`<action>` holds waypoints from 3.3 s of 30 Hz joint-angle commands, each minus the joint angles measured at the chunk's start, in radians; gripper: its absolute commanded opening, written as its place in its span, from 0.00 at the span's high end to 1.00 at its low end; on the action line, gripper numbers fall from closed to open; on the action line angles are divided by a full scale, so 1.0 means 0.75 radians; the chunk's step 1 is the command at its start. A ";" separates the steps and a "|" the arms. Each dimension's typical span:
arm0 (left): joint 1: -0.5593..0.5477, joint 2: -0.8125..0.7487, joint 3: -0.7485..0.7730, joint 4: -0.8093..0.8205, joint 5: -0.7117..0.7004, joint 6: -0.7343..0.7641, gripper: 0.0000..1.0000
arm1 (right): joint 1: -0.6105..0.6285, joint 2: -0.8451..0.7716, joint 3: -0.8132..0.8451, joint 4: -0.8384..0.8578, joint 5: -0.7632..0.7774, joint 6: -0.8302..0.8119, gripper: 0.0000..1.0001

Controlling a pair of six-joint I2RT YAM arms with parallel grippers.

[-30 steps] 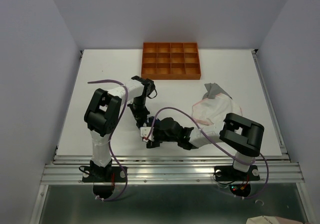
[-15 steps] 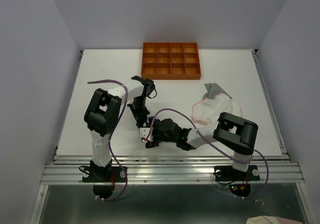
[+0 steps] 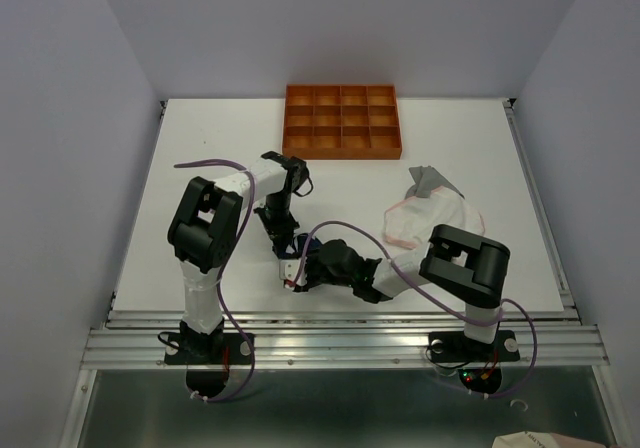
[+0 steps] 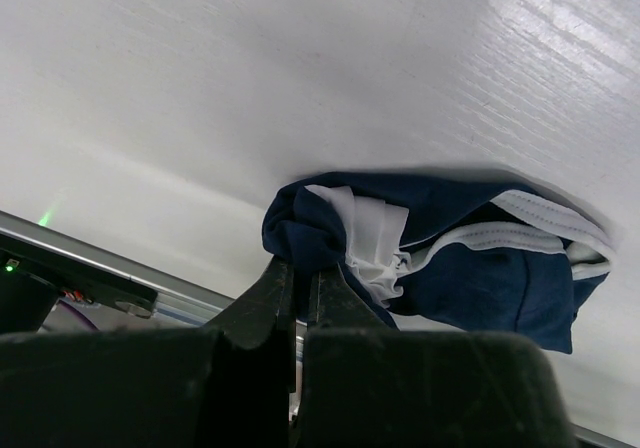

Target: Roll the underwear

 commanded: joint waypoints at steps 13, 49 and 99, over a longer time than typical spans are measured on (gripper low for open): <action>0.036 -0.158 -0.044 0.026 0.000 -0.020 0.82 | -0.007 0.049 0.003 0.071 0.048 0.212 0.99; 0.181 -0.952 -0.980 0.854 0.248 -0.245 0.39 | -0.085 0.102 -0.033 0.264 -0.036 1.246 0.99; 0.091 -0.984 -1.117 1.010 0.060 -0.323 1.00 | -0.124 -0.012 0.026 0.250 -0.224 1.094 0.42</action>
